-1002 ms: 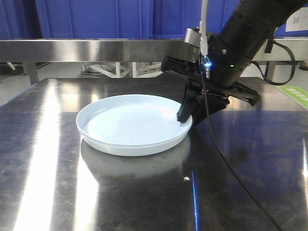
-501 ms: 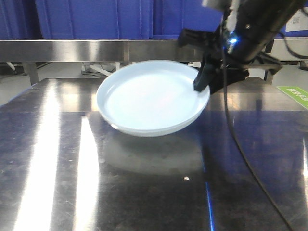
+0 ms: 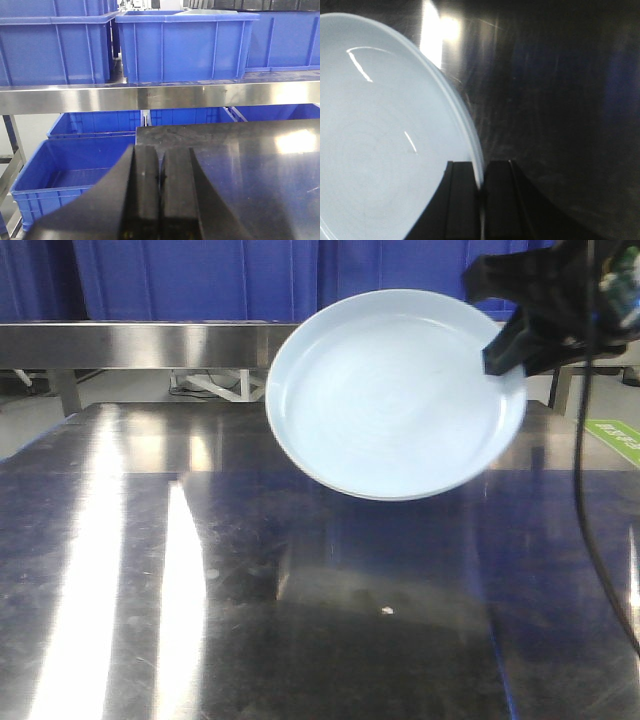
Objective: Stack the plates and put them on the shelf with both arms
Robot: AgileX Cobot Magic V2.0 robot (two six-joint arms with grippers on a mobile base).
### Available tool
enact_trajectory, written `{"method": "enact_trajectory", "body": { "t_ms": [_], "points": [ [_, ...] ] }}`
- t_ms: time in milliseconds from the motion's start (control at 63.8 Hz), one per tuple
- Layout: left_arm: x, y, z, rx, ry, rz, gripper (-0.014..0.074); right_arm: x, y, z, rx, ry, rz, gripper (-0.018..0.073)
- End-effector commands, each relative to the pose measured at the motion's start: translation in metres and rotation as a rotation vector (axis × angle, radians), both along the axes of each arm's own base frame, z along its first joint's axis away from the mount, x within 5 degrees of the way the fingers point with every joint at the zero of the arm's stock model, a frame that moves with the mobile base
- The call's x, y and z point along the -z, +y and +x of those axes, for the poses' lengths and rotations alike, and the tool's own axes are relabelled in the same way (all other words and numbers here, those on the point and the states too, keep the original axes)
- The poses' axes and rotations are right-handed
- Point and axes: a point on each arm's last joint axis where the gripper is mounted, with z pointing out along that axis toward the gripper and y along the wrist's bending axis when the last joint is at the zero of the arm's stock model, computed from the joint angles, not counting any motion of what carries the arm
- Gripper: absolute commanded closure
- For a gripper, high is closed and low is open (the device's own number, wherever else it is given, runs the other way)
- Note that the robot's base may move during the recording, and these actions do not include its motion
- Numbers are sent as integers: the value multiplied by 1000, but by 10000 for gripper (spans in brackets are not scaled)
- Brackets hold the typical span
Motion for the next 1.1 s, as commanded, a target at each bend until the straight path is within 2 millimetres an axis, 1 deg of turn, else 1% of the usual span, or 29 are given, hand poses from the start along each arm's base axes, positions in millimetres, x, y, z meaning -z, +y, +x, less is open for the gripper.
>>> {"method": "enact_trajectory", "body": {
  "t_ms": [0, 251, 345, 392, 423, 470, 564, 580, 642, 846, 1081],
  "points": [
    [-17, 1, 0, -15, -111, -20, 516, -33, -10, -8, 6, -189, -12, 523],
    [-17, 1, 0, -15, -111, -20, 516, -40, -22, -47, 15, -261, 4, 523],
    [-17, 1, 0, -15, -111, -20, 516, -38, -26, -60, 23, -323, 18, 523],
    [-17, 1, 0, -15, -111, -20, 516, -41, -28, -66, 30, -379, 31, 523],
    [-17, 1, 0, -15, -111, -20, 516, -36, -29, -70, 32, -388, 32, 523],
    [-17, 1, 0, -15, -111, -20, 516, -38, -31, -76, 39, -442, 45, 523],
    [-17, 1, 0, -15, -111, -20, 516, -32, -36, -91, 50, -496, 60, 523],
    [-17, 1, 0, -15, -111, -20, 516, -34, -37, -93, 51, -511, 64, 523],
    [-17, 1, 0, -15, -111, -20, 516, -31, -39, -101, 53, -520, 68, 523],
    [-17, 1, 0, -15, -111, -20, 516, -30, -46, -129, 52, -563, 83, 523],
    [-17, 1, 0, -15, -111, -20, 516, -38, -52, -154, 51, -643, 108, 523]
  ]
}}
